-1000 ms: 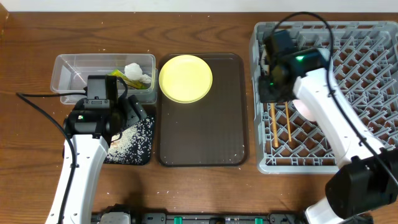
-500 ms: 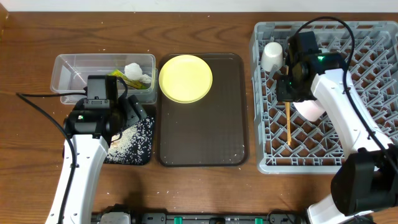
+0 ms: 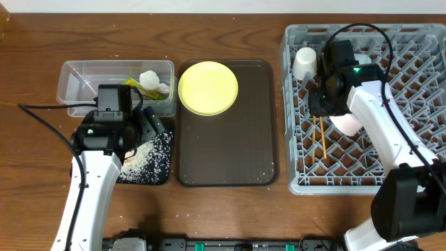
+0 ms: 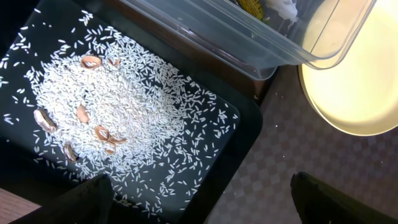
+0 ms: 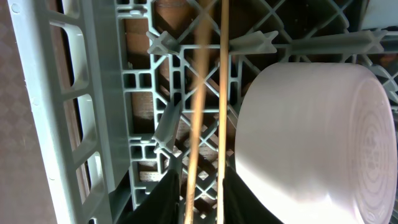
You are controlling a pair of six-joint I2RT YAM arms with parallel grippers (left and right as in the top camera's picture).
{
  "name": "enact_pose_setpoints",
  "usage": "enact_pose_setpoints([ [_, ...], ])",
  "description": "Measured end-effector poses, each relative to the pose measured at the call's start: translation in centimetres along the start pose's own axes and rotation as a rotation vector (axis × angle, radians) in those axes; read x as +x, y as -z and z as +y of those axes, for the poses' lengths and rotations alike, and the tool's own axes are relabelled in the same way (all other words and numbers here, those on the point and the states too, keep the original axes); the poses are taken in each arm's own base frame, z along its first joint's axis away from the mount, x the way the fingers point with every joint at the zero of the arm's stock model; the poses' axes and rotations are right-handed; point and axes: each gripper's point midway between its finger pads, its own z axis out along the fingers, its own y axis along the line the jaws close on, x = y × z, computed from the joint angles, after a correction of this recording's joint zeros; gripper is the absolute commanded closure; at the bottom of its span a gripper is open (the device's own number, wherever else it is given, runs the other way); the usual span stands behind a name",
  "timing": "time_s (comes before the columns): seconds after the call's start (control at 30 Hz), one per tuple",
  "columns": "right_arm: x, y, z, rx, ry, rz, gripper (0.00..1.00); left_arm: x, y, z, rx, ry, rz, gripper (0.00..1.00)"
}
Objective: Sort waste into correct bins and load items into the dishwasher rack
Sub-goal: 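Place the second chopstick upright in the rack beside the first, then reach the right gripper to the yellow plate and grip its edge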
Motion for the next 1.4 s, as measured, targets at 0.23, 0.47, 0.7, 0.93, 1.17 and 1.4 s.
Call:
enact_pose_setpoints([
  [0.23, 0.0, 0.4, 1.4, -0.081, 0.024, 0.009, 0.7, 0.0, 0.0, 0.0, 0.0, 0.0, 0.0, 0.06],
  [0.47, -3.8, 4.5, 8.9, -0.385, 0.132, -0.144, 0.7, 0.0, 0.0, 0.0, 0.0, 0.0, 0.0, 0.06],
  [0.7, -3.5, 7.2, 19.2, -0.542, 0.361, -0.279, 0.68, 0.0, 0.0, 0.0, 0.0, 0.0, 0.0, 0.06],
  [0.93, -3.8, 5.6, 25.8, -0.494, 0.456, -0.393, 0.6, 0.0, 0.0, 0.0, 0.0, 0.0, 0.0, 0.06],
  [1.17, -4.9, 1.5, 28.7, -0.461, 0.446, -0.435, 0.57, 0.0, 0.0, 0.0, 0.0, 0.0, 0.0, 0.06],
  [1.4, -3.9, -4.7, 29.5, -0.416, 0.445, -0.36, 0.58, 0.0, 0.0, 0.0, 0.0, 0.0, 0.0, 0.06],
])
